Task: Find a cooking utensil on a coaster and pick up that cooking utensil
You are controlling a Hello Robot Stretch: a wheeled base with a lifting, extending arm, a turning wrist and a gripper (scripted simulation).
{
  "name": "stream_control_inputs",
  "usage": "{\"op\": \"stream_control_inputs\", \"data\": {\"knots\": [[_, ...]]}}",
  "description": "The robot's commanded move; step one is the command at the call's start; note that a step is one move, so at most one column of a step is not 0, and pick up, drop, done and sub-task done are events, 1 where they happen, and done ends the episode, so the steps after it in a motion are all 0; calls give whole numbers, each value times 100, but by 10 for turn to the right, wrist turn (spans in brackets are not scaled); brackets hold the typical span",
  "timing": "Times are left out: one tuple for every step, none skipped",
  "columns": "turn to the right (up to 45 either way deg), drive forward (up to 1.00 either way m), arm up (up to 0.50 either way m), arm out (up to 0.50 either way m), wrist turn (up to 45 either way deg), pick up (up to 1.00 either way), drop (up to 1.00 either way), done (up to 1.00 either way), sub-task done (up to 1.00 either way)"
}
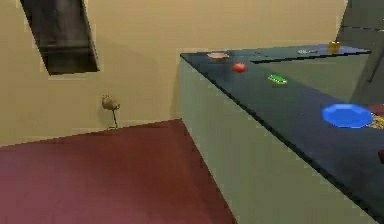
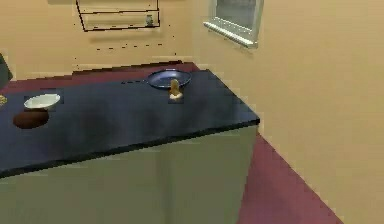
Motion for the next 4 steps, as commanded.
{"op": "stream_control_inputs", "data": {"knots": [[450,0,0,0,0,0,0,0,0],[450,0,0,0,0,0,0,0,0],[270,0,0,0,0,0,0,0,0],[0,45,0,0,0,0,0,0,0]]}}
